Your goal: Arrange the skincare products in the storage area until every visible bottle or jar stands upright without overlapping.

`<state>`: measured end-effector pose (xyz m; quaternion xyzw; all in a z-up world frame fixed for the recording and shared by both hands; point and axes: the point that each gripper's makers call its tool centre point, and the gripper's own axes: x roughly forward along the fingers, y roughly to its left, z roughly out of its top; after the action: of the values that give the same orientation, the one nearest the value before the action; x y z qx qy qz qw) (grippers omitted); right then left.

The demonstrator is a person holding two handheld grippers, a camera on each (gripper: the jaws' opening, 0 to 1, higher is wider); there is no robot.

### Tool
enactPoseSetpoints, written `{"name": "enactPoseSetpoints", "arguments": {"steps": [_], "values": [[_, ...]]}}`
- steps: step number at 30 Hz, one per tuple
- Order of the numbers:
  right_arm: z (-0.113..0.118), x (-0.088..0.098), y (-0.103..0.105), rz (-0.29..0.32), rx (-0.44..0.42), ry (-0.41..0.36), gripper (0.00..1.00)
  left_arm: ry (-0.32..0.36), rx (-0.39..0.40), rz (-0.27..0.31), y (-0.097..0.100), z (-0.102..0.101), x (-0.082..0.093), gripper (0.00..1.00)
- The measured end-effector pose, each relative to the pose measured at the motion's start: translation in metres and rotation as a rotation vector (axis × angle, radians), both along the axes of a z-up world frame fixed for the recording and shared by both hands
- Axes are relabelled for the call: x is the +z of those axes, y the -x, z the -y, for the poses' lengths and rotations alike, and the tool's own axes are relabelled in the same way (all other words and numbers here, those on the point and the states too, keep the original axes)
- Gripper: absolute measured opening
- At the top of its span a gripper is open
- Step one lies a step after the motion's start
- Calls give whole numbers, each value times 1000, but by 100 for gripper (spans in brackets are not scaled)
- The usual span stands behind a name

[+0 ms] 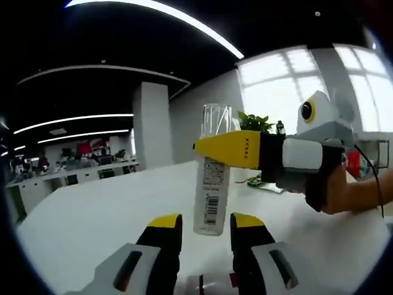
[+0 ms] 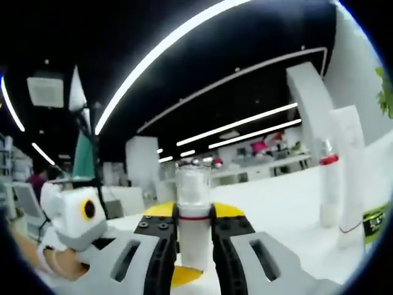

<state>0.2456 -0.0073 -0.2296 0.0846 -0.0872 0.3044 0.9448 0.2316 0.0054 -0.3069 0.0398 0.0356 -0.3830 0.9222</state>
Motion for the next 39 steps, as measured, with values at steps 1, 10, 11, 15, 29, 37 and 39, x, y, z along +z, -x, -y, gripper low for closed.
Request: {"name": "enactPoseSetpoints", "arguments": {"steps": [1, 10, 11, 15, 29, 37, 39], "values": [[3, 0, -3, 1, -19, 2, 19, 1, 1, 1, 0, 0, 0, 37], [52, -12, -47, 46, -376, 141, 19, 18, 22, 2, -8, -3, 1, 43], [61, -19, -60, -28, -389, 105, 19, 30, 26, -9, -9, -5, 1, 44], [80, -19, -76, -28, -447, 119, 19, 53, 38, -32, -13, -9, 0, 44], [94, -33, -140, -143, -549, 191, 19, 70, 44, 5, -14, -9, 8, 43], [91, -47, -144, -173, -572, 206, 19, 110, 36, -16, -16, -9, 10, 45], [90, -50, -146, -177, -573, 210, 19, 118, 34, -25, -17, -9, 9, 48]]}}
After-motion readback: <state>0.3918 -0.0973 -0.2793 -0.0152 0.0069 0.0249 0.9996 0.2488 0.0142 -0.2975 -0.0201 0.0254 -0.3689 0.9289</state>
